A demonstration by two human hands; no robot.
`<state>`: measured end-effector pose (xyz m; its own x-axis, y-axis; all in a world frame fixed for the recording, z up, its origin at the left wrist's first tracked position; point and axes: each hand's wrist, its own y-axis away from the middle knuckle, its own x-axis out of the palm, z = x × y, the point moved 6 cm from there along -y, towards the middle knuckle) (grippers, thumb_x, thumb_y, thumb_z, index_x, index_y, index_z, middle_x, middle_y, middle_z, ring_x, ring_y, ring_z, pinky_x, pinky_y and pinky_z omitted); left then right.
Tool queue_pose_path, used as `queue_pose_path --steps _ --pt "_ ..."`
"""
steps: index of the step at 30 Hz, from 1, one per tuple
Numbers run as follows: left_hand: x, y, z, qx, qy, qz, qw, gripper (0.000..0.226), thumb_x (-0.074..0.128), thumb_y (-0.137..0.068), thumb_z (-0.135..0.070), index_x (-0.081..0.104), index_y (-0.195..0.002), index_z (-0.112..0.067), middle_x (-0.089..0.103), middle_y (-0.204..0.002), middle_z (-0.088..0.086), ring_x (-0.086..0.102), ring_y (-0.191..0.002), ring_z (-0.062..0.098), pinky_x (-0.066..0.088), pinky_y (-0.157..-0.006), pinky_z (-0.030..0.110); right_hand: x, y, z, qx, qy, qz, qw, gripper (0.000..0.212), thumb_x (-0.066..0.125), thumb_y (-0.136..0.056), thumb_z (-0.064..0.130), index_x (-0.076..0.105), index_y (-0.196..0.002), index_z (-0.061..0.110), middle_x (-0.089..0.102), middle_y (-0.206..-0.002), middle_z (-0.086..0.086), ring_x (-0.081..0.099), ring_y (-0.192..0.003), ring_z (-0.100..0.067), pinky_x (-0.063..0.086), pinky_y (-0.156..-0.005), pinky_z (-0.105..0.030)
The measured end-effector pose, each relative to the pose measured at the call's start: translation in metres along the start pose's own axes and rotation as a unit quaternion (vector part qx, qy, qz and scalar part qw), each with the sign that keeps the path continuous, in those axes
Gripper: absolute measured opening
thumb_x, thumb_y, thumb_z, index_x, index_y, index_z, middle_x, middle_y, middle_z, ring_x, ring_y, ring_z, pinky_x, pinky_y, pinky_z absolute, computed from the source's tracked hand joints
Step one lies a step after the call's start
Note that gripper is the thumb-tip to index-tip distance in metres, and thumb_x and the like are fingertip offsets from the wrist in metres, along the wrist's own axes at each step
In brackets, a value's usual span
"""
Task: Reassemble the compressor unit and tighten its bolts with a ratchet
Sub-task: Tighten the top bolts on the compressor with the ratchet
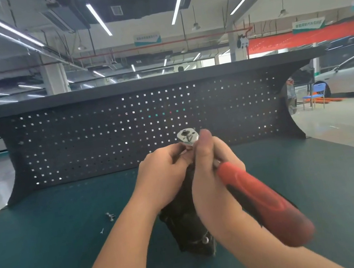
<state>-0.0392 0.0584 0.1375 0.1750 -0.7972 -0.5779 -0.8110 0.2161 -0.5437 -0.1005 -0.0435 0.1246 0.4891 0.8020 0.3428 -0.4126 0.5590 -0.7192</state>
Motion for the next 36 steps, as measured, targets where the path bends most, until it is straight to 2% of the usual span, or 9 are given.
queue_pose_path --steps 4,6,11,15,20,24,29,31,36 --pt "-0.001 -0.001 0.0 0.016 0.011 -0.006 1.0 0.014 0.057 -0.091 -0.051 0.071 -0.096 -0.049 0.074 -0.09 -0.017 0.065 -0.1 0.013 0.049 -0.091 0.034 -0.006 -0.023 -0.003 0.038 -0.06 0.028 0.997 0.048 0.04 -0.088 0.054 0.052 -0.05 0.026 0.047 -0.044 0.01 0.042 -0.041 -0.002 0.035 -0.044 -0.016" --pt "-0.003 -0.001 0.001 0.01 0.021 -0.012 1.0 0.011 0.06 -0.092 -0.046 0.068 -0.094 -0.053 0.073 -0.09 -0.021 0.064 -0.101 0.01 0.047 -0.091 0.03 -0.008 -0.043 -0.02 0.116 -0.184 0.035 0.976 0.049 0.045 -0.092 0.039 0.047 -0.045 0.024 0.04 -0.043 0.009 0.035 -0.037 -0.009 0.031 -0.041 -0.019" --pt "-0.002 -0.003 0.002 0.019 -0.004 -0.018 1.0 0.018 0.057 -0.094 -0.047 0.07 -0.106 -0.047 0.071 -0.095 -0.027 0.062 -0.099 0.005 0.04 -0.079 0.015 0.011 -0.068 -0.06 0.43 -0.328 0.168 0.824 0.056 0.045 -0.096 0.035 0.039 -0.042 0.023 0.019 -0.039 0.005 0.023 -0.038 -0.012 0.024 -0.043 -0.022" --pt "-0.003 -0.004 0.004 0.006 -0.007 -0.042 0.999 0.02 0.057 -0.093 -0.049 0.071 -0.106 -0.044 0.071 -0.098 -0.025 0.063 -0.101 0.009 0.04 -0.074 0.02 0.005 -0.069 -0.059 0.327 -0.325 0.073 0.885 0.052 0.047 -0.098 0.035 0.04 -0.048 0.024 0.026 -0.044 0.008 0.023 -0.04 -0.012 0.024 -0.046 -0.024" --pt "0.0 -0.003 0.002 0.004 -0.012 -0.039 0.999 0.015 0.059 -0.091 -0.049 0.071 -0.099 -0.044 0.072 -0.099 -0.021 0.062 -0.102 0.009 0.04 -0.077 0.024 -0.022 -0.039 -0.021 0.115 -0.155 -0.108 0.975 0.051 0.045 -0.098 0.035 0.042 -0.048 0.024 0.04 -0.048 0.011 0.037 -0.044 -0.01 0.033 -0.042 -0.016" --pt "0.003 -0.003 -0.002 0.012 -0.017 0.006 1.0 0.019 0.057 -0.094 -0.045 0.072 -0.105 -0.041 0.072 -0.103 -0.021 0.061 -0.106 0.005 0.043 -0.088 0.026 -0.013 0.0 0.005 -0.025 -0.083 -0.107 0.99 0.044 0.04 -0.092 0.043 0.045 -0.056 0.018 0.047 -0.048 0.017 0.044 -0.047 0.003 0.034 -0.052 -0.006" --pt "0.007 0.0 -0.008 0.043 -0.034 0.03 0.998 0.024 0.052 -0.096 -0.046 0.069 -0.114 -0.044 0.072 -0.103 -0.023 0.06 -0.105 0.001 0.036 -0.081 0.007 -0.026 -0.03 -0.007 0.037 -0.117 -0.093 0.988 0.052 0.042 -0.095 0.041 0.047 -0.045 0.026 0.042 -0.043 0.014 0.039 -0.04 -0.003 0.034 -0.045 -0.015" --pt "0.004 0.0 -0.007 0.042 -0.017 0.018 0.999 0.023 0.054 -0.095 -0.046 0.071 -0.11 -0.042 0.072 -0.102 -0.026 0.061 -0.104 -0.001 0.04 -0.084 0.011 -0.027 -0.05 -0.022 0.102 -0.177 -0.046 0.978 0.058 0.044 -0.099 0.032 0.048 -0.041 0.026 0.038 -0.044 0.013 0.034 -0.038 -0.006 0.031 -0.041 -0.017" --pt "-0.001 -0.001 -0.001 0.034 0.027 -0.001 0.999 0.013 0.059 -0.092 -0.045 0.071 -0.098 -0.045 0.069 -0.098 -0.033 0.062 -0.103 -0.004 0.046 -0.092 0.019 -0.001 -0.072 -0.058 0.358 -0.291 0.183 0.868 0.056 0.046 -0.098 0.04 0.042 -0.044 0.023 0.019 -0.039 0.008 0.024 -0.036 -0.01 0.029 -0.042 -0.021"
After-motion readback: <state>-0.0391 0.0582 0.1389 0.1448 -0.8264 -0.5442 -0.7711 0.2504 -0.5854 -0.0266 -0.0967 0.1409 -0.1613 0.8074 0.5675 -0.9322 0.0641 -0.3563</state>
